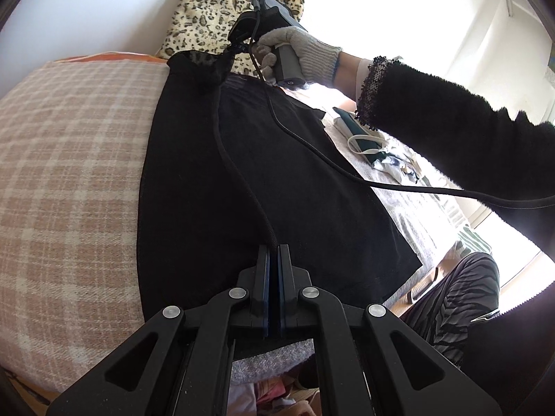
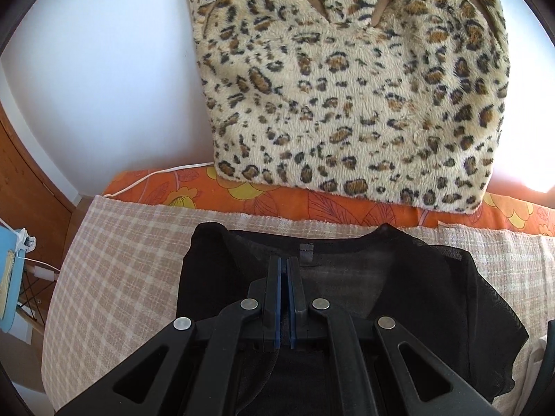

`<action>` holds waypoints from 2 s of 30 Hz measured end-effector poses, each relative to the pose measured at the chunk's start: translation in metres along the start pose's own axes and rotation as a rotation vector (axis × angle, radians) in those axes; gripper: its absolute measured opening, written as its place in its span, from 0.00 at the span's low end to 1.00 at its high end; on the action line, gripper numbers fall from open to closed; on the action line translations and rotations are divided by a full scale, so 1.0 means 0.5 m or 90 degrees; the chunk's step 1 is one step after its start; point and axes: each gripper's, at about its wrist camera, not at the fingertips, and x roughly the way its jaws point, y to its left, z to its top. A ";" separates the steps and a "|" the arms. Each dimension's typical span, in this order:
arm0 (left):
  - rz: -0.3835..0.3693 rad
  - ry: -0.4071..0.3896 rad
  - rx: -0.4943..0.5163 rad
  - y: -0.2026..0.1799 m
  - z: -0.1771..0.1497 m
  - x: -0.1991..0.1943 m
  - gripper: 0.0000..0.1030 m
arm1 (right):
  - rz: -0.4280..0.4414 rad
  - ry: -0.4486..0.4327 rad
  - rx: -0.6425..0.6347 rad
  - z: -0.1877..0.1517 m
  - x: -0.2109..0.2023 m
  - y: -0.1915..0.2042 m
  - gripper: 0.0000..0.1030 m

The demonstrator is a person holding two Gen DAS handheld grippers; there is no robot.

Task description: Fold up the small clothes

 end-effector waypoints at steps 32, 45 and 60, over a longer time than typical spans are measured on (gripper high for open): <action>0.054 -0.009 -0.094 0.084 -0.020 -0.021 0.29 | -0.041 0.172 -0.409 0.073 0.239 0.270 0.28; 0.061 -0.014 -0.075 0.082 -0.022 -0.018 0.29 | 0.000 0.107 -0.262 0.126 0.196 0.199 0.00; 0.070 -0.007 -0.078 0.080 -0.021 -0.024 0.30 | -0.004 0.027 -0.123 0.171 0.118 0.112 0.26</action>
